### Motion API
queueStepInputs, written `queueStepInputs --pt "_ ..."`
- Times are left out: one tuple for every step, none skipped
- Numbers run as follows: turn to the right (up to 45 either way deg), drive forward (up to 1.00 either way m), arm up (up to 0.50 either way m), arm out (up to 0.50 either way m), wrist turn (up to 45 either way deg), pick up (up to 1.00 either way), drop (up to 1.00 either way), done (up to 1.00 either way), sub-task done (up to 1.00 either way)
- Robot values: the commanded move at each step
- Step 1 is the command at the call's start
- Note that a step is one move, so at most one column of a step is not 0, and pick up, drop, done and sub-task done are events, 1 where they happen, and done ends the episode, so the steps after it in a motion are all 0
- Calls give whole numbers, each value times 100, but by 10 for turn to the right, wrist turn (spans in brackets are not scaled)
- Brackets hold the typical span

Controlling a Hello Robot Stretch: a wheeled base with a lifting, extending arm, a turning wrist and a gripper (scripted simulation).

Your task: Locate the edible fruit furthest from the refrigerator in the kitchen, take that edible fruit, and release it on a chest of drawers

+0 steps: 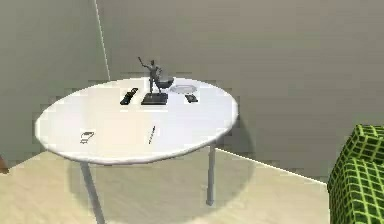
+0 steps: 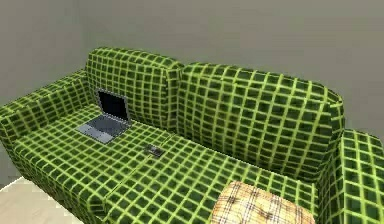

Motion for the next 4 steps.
queueStepInputs --pt "-450 0 0 0 0 0 0 0 0" --pt "-120 0 0 0 0 0 0 0 0" --pt "0 30 0 0 0 0 0 0 0" --pt "-450 0 0 0 0 0 0 0 0"
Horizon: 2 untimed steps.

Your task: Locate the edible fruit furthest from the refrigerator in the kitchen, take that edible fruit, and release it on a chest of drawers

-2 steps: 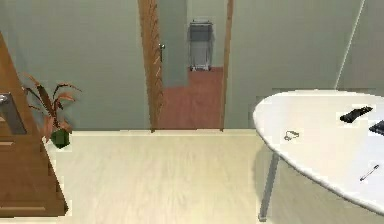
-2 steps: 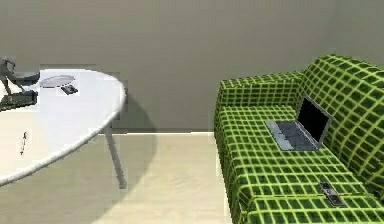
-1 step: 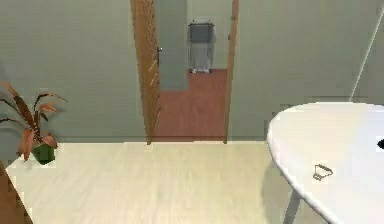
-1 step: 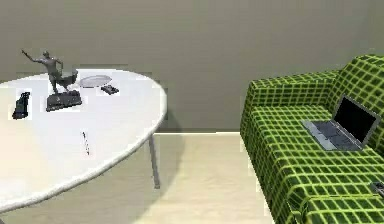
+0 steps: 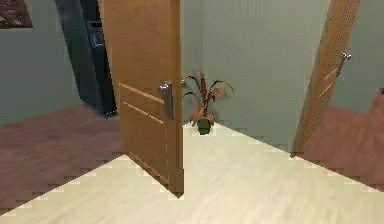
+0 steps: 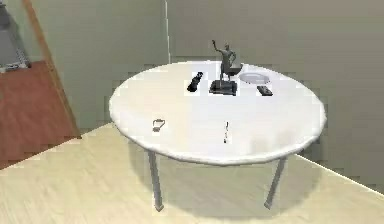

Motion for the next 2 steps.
queueStepInputs --pt "-360 0 0 0 0 0 0 0 0" --pt "0 100 0 0 0 0 0 0 0"
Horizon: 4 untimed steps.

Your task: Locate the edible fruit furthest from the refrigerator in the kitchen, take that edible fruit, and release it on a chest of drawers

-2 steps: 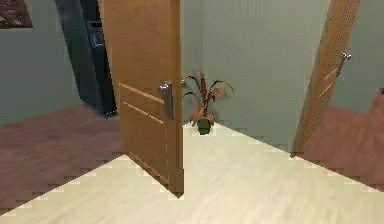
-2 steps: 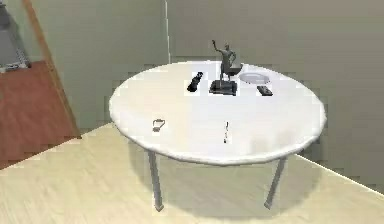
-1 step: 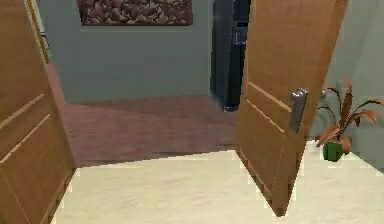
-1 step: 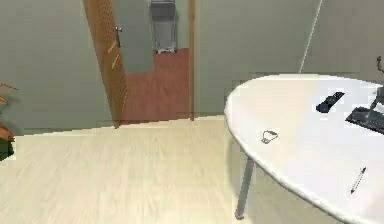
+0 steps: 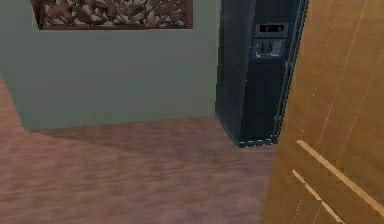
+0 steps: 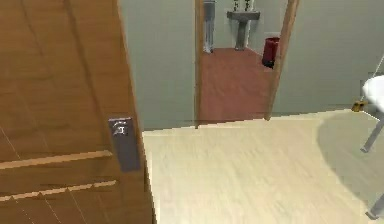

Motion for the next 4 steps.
queueStepInputs --pt "-30 0 0 0 0 0 0 0 0" --pt "0 100 0 0 0 0 0 0 0" --pt "0 25 0 0 0 0 0 0 0" --pt "450 0 0 0 0 0 0 0 0"
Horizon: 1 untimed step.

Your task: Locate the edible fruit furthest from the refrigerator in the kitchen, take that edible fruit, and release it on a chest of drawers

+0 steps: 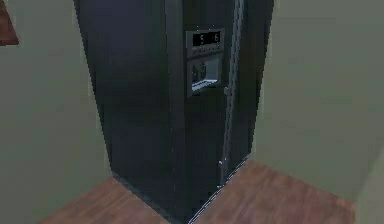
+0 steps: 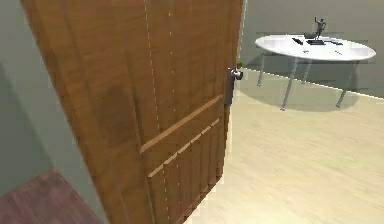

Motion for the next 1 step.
queueStepInputs --pt "90 0 0 0 0 0 0 0 0"
